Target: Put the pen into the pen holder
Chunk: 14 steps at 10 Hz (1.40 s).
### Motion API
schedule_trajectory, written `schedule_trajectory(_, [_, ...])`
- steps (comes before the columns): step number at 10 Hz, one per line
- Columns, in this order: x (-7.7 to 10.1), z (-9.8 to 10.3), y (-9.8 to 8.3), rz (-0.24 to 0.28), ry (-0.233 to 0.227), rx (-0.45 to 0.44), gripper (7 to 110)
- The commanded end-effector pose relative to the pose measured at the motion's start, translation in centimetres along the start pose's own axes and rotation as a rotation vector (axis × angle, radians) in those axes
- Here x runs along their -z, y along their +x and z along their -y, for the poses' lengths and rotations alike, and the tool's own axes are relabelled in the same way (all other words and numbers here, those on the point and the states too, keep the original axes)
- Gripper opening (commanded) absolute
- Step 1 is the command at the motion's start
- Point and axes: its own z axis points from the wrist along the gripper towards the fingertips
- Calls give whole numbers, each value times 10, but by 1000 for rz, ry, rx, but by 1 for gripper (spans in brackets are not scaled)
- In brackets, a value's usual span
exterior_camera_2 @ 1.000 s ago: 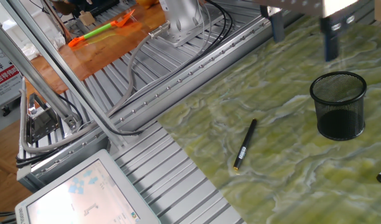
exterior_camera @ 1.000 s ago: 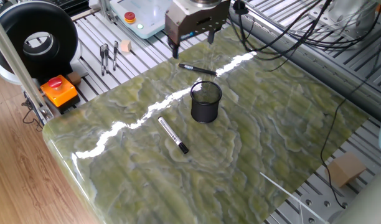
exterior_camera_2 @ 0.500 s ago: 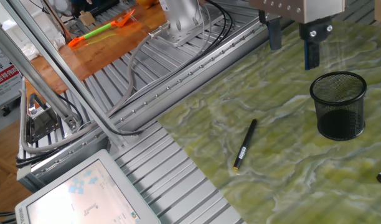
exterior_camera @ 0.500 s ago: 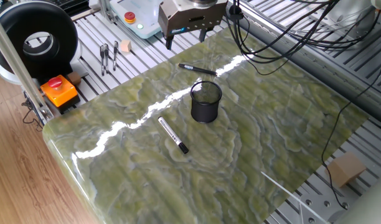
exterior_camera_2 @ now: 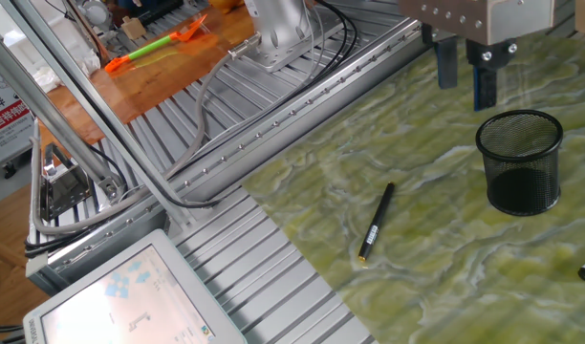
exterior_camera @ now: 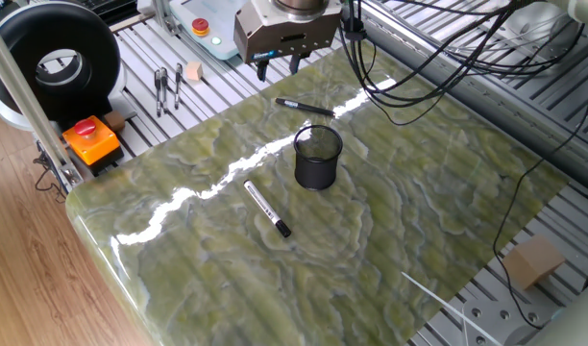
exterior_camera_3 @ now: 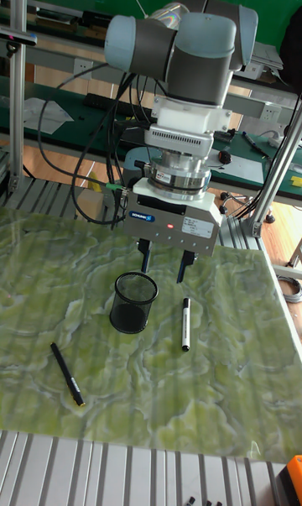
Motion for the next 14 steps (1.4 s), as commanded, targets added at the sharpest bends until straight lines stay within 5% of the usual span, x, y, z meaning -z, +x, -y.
schedule_trajectory(1, [3, 0, -3, 2, -5, 7, 7])
schedule_trajectory(14, [3, -6, 1, -9, -17, -5, 7])
